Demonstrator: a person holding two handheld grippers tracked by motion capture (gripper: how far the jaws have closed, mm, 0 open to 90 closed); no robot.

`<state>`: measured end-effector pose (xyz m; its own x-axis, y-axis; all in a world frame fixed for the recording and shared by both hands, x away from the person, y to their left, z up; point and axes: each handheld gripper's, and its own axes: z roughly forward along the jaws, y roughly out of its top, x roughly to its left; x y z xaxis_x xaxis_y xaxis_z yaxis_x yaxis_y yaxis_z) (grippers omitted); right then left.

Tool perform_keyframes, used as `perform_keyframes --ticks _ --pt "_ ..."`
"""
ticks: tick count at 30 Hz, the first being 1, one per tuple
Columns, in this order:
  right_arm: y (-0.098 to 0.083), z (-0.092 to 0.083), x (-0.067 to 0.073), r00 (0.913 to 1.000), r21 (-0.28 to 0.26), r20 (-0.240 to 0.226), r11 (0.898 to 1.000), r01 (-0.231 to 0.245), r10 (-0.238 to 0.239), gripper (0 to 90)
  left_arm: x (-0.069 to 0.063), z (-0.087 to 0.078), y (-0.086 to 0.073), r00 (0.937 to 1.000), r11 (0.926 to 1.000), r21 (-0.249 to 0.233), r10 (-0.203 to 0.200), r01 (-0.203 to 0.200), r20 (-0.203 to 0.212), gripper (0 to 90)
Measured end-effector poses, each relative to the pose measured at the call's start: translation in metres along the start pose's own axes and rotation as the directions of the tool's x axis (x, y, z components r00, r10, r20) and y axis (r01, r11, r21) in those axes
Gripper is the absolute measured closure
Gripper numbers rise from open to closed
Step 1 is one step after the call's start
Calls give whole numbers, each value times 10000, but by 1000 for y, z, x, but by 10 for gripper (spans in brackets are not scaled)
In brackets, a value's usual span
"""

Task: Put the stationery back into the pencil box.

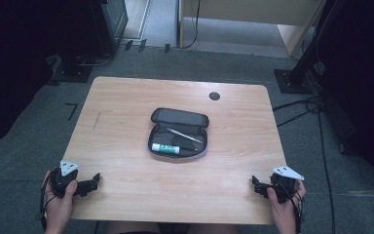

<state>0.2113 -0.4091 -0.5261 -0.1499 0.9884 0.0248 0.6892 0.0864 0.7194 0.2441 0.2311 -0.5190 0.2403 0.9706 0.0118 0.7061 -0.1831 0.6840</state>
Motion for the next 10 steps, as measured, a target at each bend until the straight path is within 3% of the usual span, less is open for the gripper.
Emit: perform_keyframes --ticks 8,10 --pt "0 1 2 9999 1 92 9999 -118 118 43 -1 0 0 9997 9998 9 195 -196 155 0" --pt "1 1 2 9999 11 92 9999 -116 116 43 -2 0 1 10000 10000 13 42 -42 44 0"
